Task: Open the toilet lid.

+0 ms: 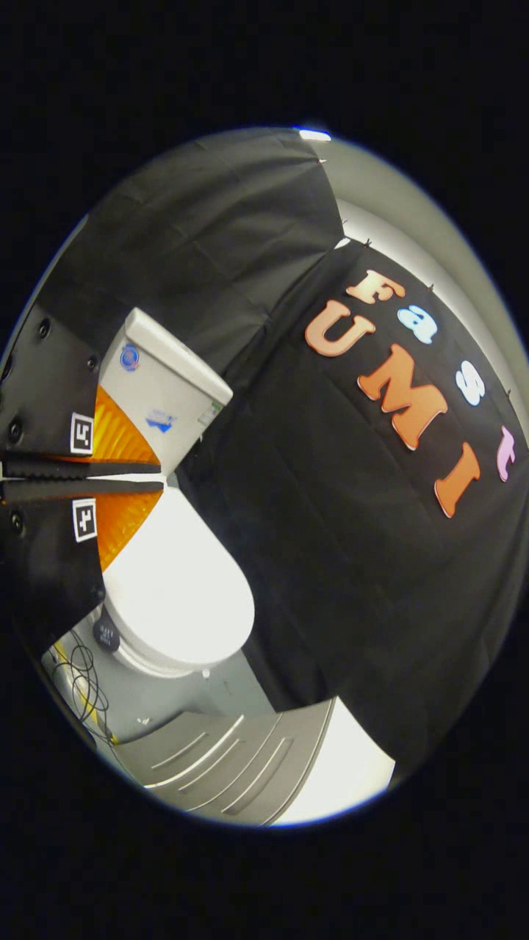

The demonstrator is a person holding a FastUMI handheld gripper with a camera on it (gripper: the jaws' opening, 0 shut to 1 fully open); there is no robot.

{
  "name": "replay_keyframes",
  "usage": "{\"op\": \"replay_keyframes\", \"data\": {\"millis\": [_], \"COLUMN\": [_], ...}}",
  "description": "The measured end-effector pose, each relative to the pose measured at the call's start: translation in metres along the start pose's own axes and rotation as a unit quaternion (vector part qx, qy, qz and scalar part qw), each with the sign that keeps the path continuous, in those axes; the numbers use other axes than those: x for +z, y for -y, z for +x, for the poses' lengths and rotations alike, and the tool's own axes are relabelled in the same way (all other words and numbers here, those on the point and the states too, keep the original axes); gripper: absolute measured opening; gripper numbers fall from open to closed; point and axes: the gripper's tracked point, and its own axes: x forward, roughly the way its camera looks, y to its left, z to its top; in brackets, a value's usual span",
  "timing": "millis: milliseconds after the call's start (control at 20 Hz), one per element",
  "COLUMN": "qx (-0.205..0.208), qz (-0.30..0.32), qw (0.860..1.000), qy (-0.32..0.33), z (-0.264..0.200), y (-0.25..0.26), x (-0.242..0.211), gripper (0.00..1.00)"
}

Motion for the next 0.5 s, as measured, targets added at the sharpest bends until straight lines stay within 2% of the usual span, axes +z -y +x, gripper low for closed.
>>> {"op": "replay_keyframes", "data": {"millis": [150, 250, 300, 450, 500], "qx": [-0.052, -0.09, -0.1, -0.129, -0.13], "qz": [0.046, 0.071, 0.09, 0.132, 0.142], "qw": [0.997, 0.992, 0.99, 0.98, 0.977], "qy": [-0.024, -0.044, -0.052, -0.078, -0.089], "z": [0.002, 0.005, 0.008, 0.014, 0.018], "y": [0.075, 0.123, 0.143, 0.189, 0.196], "x": [-0.03, -0.057, -0.065, -0.094, -0.1], "gripper": [0.45, 0.54, 0.66, 0.84, 0.84]}}
